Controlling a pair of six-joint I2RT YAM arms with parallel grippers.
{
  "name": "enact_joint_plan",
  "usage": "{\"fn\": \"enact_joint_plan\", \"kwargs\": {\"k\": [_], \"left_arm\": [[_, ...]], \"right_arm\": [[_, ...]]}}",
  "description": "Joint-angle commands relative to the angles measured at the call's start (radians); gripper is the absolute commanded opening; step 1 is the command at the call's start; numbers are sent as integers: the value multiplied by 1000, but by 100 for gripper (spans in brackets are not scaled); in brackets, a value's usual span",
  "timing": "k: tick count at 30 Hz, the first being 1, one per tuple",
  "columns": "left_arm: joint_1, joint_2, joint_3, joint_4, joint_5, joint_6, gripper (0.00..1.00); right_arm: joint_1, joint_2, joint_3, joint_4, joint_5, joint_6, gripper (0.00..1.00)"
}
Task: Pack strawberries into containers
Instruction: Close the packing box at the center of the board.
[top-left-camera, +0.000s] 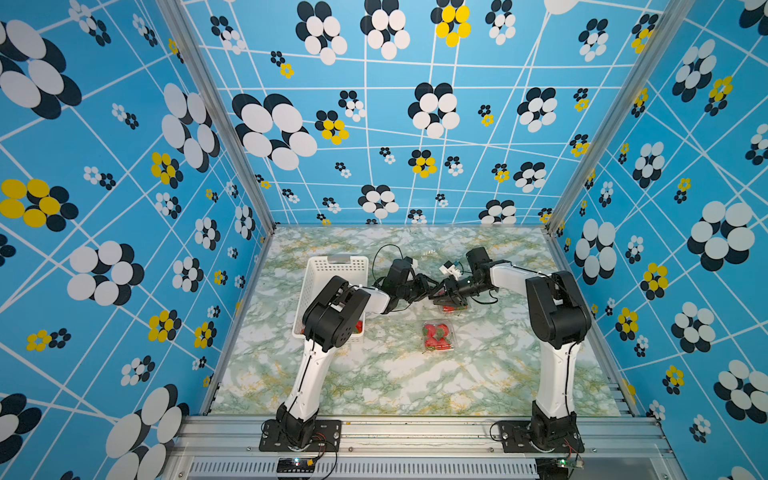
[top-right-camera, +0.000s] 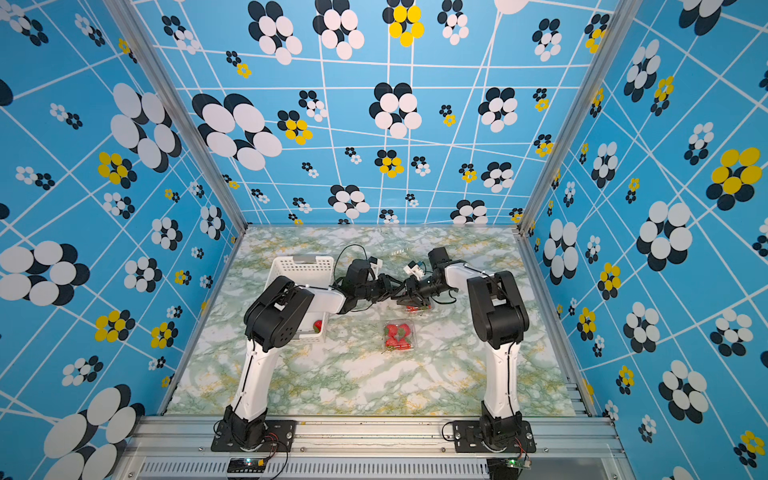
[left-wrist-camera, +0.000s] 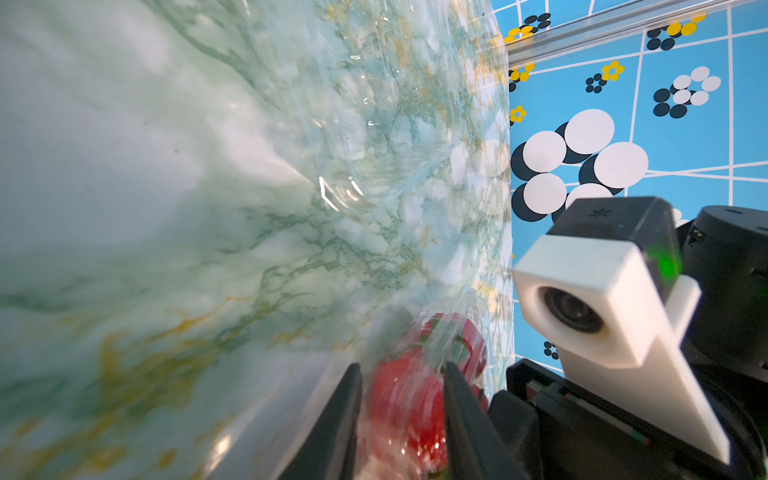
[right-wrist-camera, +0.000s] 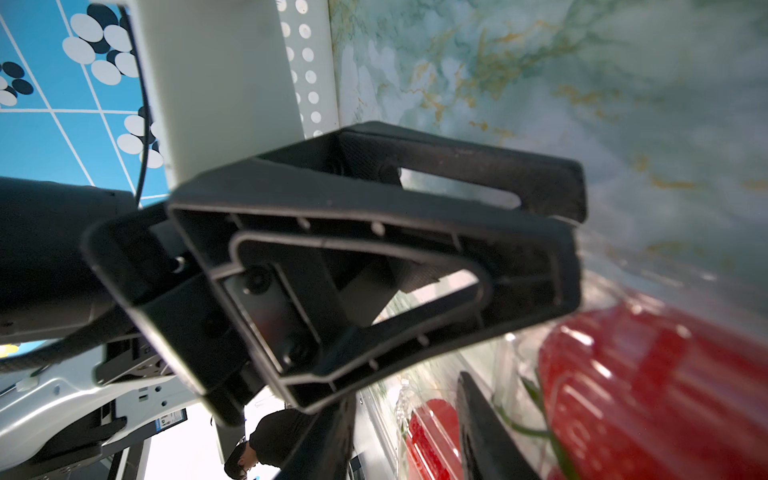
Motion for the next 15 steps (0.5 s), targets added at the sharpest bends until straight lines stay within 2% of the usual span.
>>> {"fn": "enact_joint_plan", "kwargs": {"k": [1,7,13,15], "left_arm": [[-55,7,-38,-44,73,22,35],[-55,4,-54,-31,71,21,35],[-57,14,-54,-17,71,17,28],[-57,8,-59,-16,63,20,23]], "right_arm": [[-3,19,-7,32,5,-6,42],[-5,20,-5,32,2,-5,42],[-4,20,-1,29,2,-6,42],[-4,19,-1,28,3,-7,42]]}}
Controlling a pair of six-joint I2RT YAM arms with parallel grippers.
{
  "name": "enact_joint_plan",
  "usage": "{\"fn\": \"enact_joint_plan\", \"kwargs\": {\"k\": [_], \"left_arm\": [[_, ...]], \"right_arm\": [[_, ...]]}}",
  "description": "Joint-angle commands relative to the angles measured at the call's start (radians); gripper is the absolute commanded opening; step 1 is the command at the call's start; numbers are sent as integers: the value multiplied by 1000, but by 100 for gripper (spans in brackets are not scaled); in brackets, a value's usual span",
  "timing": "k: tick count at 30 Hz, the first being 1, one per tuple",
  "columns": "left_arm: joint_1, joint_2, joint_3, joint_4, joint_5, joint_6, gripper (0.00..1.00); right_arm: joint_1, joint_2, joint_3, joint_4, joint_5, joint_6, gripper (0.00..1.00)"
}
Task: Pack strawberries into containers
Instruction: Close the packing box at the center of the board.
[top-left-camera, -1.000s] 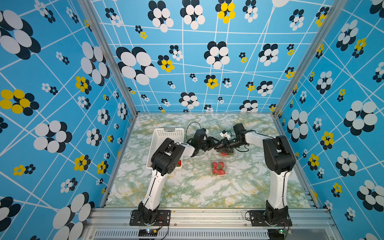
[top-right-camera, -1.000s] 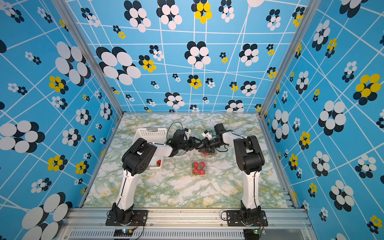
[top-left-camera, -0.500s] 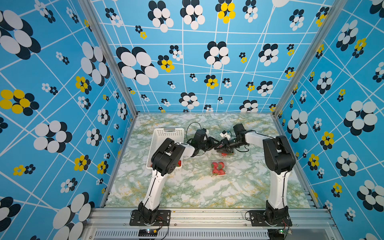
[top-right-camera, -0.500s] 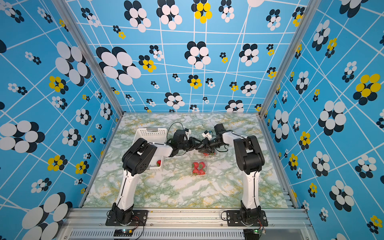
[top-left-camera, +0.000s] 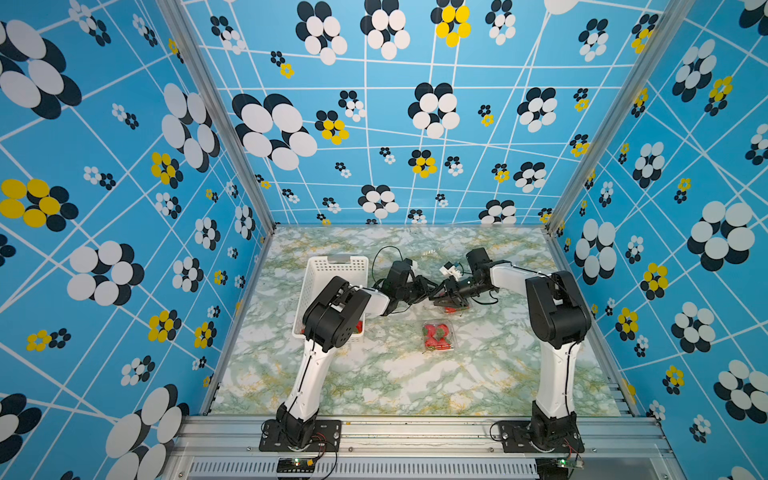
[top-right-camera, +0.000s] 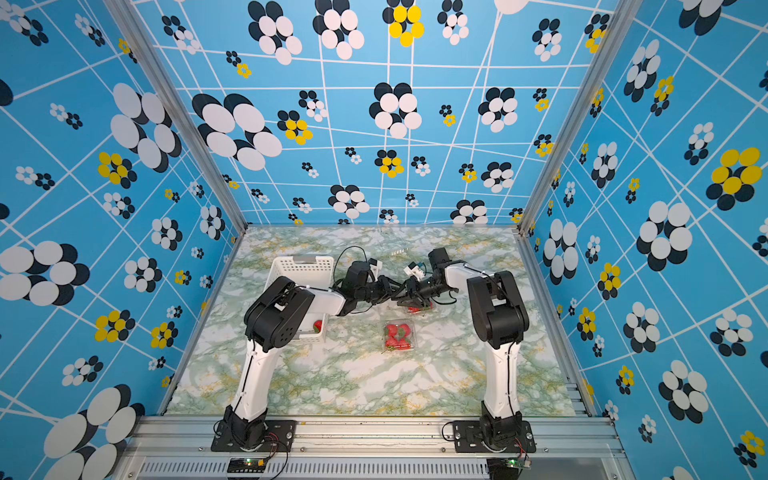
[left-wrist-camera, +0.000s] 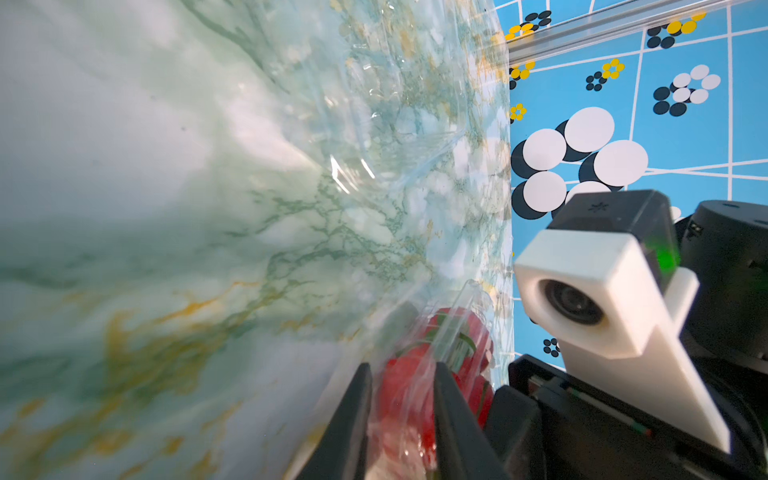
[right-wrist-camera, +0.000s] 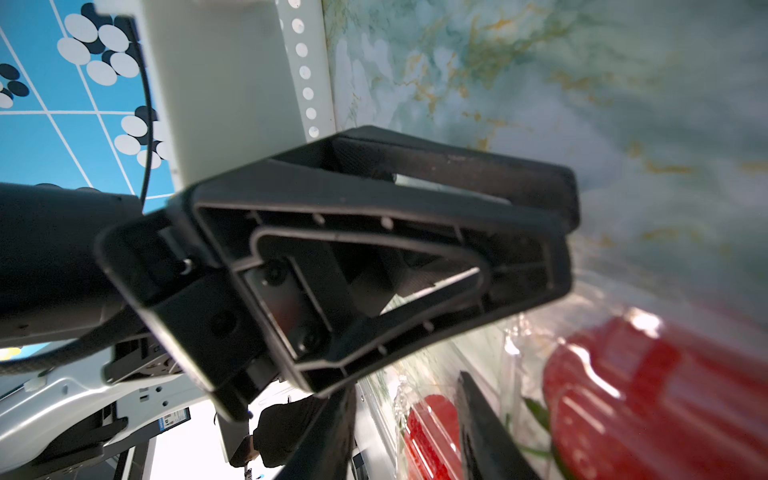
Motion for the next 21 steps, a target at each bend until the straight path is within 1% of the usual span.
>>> {"fn": "enact_joint_plan", "kwargs": {"k": [1,2,3,5,6,7,14,17,21], "left_arm": [[-53,5,-35,-45,59,26,22],[-53,3,-36,-42,57,26,25],[-51,0,-37,-38,57,24,31],[-49,-12,-49,-27,47,24,50],[-47,-20,-55,-23,45,27,53],[-45,-26,-63,-17,42,26,54],[-26,-63,-119,36,20,7,55],[-26,-73,-130,42,23,7,55],[-29,-83,-147,61,25,3,55]], "right_arm": [[-4,20,4,37,3,-7,42],[-4,20,5,35,1,-10,42],[-3,20,9,32,1,-11,42],[-3,17,20,14,4,-28,42],[-5,16,31,-10,6,-41,42],[-7,13,41,-24,7,-51,42],[-30,-47,60,-49,7,-72,46],[-47,-68,37,-27,-6,-66,46],[-56,-110,5,18,-31,-59,49]]}}
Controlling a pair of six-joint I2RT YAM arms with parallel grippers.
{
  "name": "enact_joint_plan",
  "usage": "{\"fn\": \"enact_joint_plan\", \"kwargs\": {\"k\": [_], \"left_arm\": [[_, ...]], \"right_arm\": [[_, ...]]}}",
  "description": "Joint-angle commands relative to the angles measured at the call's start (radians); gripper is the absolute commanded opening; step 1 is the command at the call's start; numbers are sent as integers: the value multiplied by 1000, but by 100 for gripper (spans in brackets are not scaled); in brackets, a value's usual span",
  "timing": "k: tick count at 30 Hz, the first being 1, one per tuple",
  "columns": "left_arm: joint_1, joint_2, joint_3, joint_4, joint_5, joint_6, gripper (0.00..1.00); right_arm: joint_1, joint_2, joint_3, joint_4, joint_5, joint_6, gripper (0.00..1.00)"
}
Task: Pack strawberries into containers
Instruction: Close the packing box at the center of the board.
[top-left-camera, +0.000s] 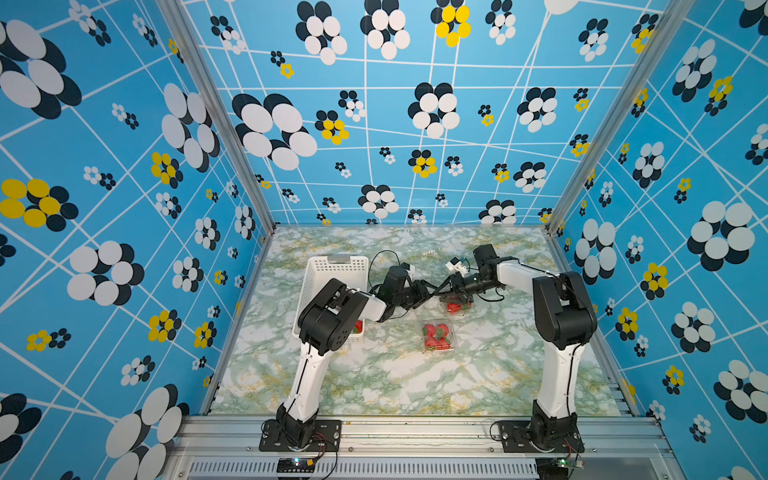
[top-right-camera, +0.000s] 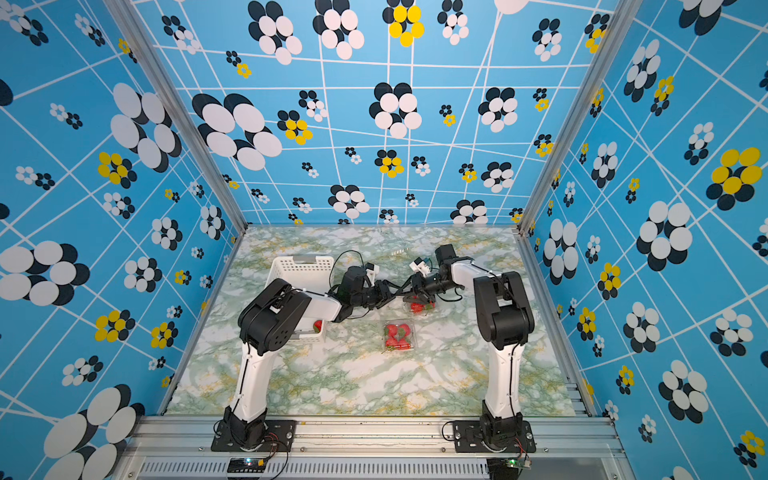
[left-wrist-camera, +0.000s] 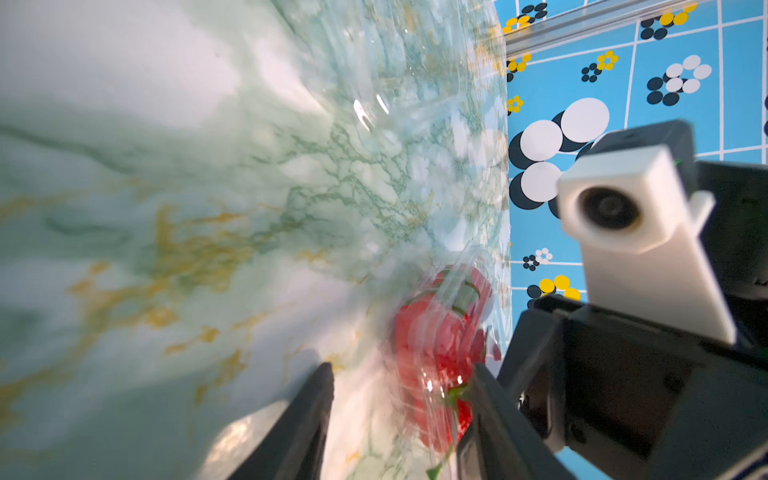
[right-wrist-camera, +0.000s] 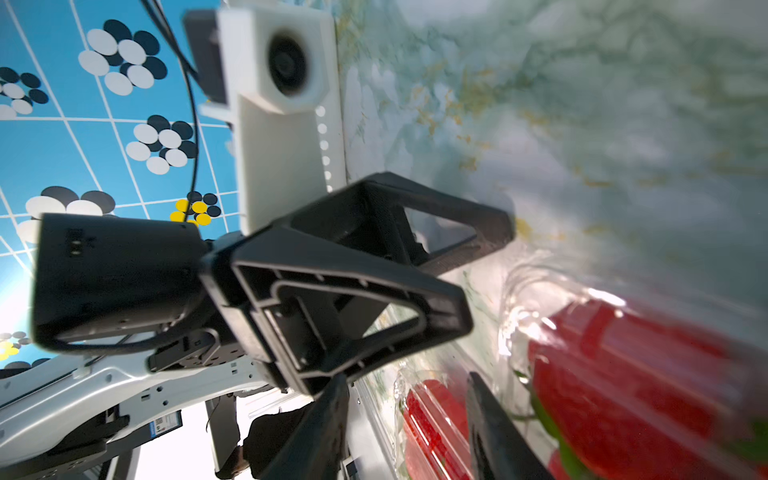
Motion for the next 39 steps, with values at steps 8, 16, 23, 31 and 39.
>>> {"fn": "enact_joint_plan", "kwargs": {"k": [8,16,23,31,39], "left_arm": [[-31,-74,-88,-7,18,11,55],[-68,-92,-86,-32,25,19,56],[-91,-98,-97,-52,22,24,55],[-122,-92,-86,-64,24,27,54],[-142,-85,-57,-85,11,27,53]], "right_arm": [[-30,-92,-39,25,-9,-9,49],[-38,-148,-170,92,46,18,46],[-43,-179,-206,117,60,31,46],[-69,-197,-250,165,80,61,45],[-77,-211,-271,164,96,51,44]]}}
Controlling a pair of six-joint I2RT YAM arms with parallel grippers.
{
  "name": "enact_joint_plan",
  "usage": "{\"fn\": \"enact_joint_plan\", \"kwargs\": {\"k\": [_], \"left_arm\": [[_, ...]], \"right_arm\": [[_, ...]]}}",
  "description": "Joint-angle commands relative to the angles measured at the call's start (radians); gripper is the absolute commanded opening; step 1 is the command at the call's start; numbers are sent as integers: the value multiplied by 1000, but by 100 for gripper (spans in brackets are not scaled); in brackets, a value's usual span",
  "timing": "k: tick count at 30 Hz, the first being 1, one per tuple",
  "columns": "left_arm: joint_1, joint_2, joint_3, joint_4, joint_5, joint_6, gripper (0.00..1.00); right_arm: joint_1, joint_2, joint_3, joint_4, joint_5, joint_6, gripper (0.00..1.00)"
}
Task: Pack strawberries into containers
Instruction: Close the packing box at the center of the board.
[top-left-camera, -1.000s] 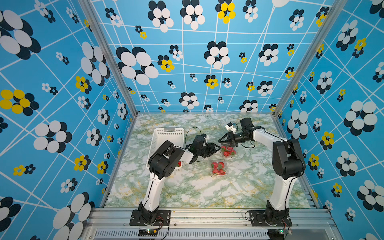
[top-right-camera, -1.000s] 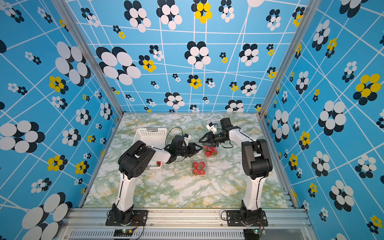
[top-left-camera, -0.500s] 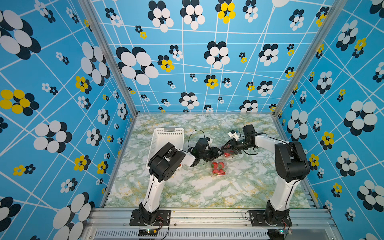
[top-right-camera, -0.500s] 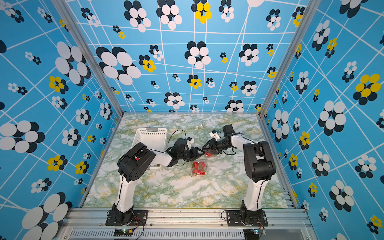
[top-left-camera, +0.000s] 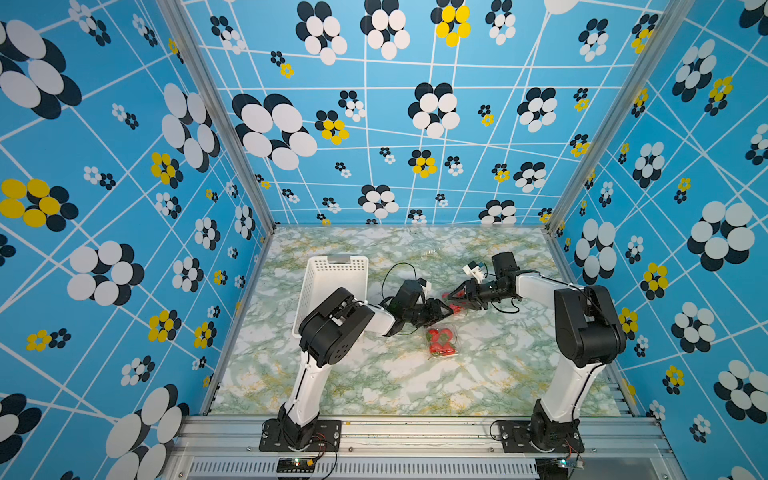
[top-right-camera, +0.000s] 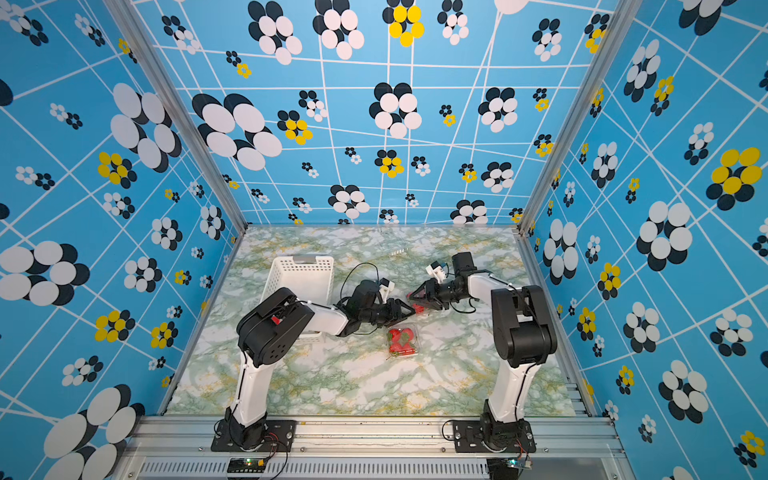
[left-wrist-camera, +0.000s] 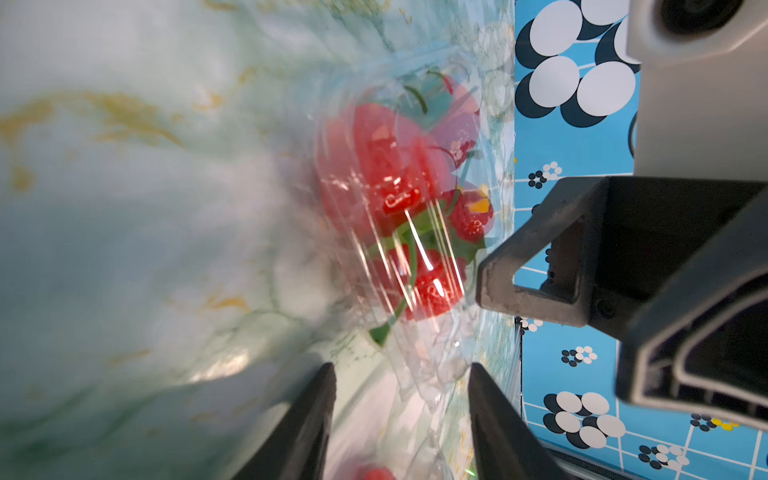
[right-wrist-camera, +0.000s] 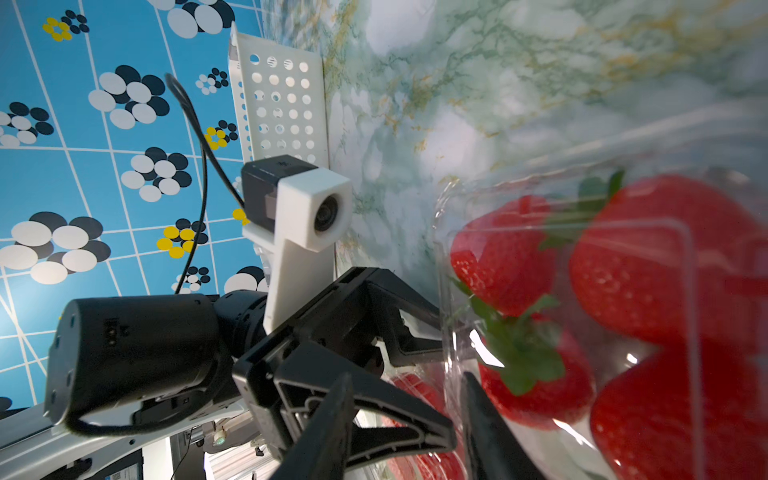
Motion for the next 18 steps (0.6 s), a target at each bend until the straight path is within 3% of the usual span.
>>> {"fn": "enact_joint_plan", "kwargs": {"k": [1,18], "left_arm": [[-6,-12,28,-41,-7,20,53],[-6,27,74,-59,-23,16,44]], "right_arm": [[-4,-26,-14,9,26,-2,43],[-4,13,-23,20,18,-2,40]]}}
